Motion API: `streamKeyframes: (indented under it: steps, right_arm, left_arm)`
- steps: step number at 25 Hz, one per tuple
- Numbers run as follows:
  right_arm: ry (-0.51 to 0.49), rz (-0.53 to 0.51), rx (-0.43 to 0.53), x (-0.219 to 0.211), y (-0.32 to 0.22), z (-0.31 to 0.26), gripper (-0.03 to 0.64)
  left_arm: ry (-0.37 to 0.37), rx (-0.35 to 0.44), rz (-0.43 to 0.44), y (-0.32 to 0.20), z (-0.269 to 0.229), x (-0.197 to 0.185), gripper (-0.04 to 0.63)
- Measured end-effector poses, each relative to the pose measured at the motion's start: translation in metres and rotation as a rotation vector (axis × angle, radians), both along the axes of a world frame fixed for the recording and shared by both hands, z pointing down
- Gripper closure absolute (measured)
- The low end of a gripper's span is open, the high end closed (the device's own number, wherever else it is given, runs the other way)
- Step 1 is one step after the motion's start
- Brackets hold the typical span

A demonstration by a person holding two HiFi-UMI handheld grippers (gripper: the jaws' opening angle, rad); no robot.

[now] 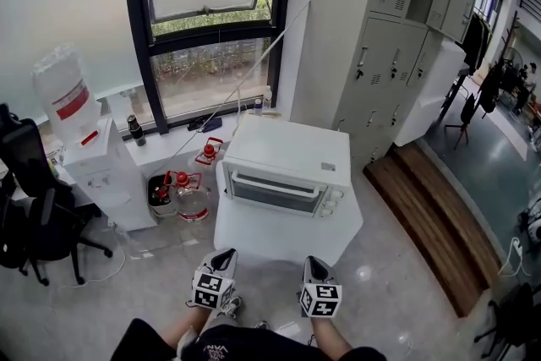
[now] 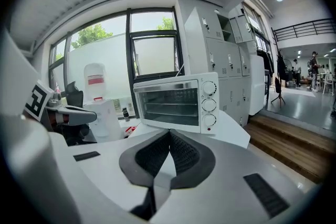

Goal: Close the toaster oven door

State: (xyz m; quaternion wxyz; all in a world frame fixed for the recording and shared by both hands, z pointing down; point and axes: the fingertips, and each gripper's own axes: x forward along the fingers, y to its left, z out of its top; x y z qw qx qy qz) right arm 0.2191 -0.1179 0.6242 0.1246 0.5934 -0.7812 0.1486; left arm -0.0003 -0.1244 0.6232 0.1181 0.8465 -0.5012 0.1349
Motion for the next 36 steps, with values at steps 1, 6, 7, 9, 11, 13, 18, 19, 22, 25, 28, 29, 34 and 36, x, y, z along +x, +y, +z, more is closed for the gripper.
streamKeyframes:
  steps: [1,6,7,9,11,13,18,19,22,25,28,29,34,36]
  right_arm:
    - [-0.004,-0.005,-0.008,-0.001,0.003,0.003,0.614]
    - [-0.014,-0.03,-0.039,-0.005,0.017,0.017,0.614]
    - [-0.013,-0.032,-0.045,-0.004,0.019,0.018,0.614]
    - [-0.008,-0.034,-0.055,-0.003,0.023,0.019,0.614]
    - [-0.003,-0.035,-0.058,-0.004,0.027,0.019,0.615]
    - [-0.004,-0.035,-0.056,-0.005,0.032,0.019,0.615]
    - [-0.014,-0.027,-0.052,-0.004,0.035,0.018,0.615]
    - [-0.014,-0.025,-0.052,-0.004,0.036,0.017,0.615]
    - [-0.013,-0.019,-0.049,-0.002,0.037,0.014,0.615]
    - [-0.011,-0.015,-0.042,-0.001,0.037,0.012,0.615]
    - [-0.012,-0.01,-0.033,0.0,0.035,0.008,0.615]
    - [-0.011,-0.009,-0.031,0.0,0.035,0.006,0.615]
    - [-0.012,-0.007,-0.026,0.002,0.031,0.006,0.615]
    - [-0.014,-0.004,-0.028,0.003,0.031,0.006,0.615]
  left_arm:
    - [-0.007,-0.006,0.003,0.004,0.002,0.001,0.574]
    - [-0.044,-0.044,0.001,0.023,0.019,0.001,0.574]
    - [-0.043,-0.051,-0.002,0.026,0.021,0.001,0.574]
    - [-0.033,-0.057,-0.012,0.031,0.019,0.001,0.574]
    - [-0.023,-0.061,-0.024,0.035,0.016,-0.001,0.574]
    - [-0.019,-0.073,-0.032,0.038,0.019,-0.003,0.574]
    - [-0.027,-0.057,-0.032,0.035,0.014,-0.003,0.575]
    - [-0.027,-0.054,-0.032,0.035,0.013,-0.003,0.575]
    - [-0.022,-0.045,-0.025,0.034,0.009,-0.002,0.575]
    - [-0.019,-0.04,-0.022,0.034,0.008,0.001,0.575]
    - [-0.023,-0.03,-0.018,0.032,0.002,0.004,0.577]
    - [-0.026,-0.03,-0.016,0.032,0.002,0.005,0.577]
    - [-0.023,-0.029,-0.011,0.029,0.002,0.008,0.577]
    - [-0.015,-0.02,-0.016,0.027,-0.004,0.01,0.577]
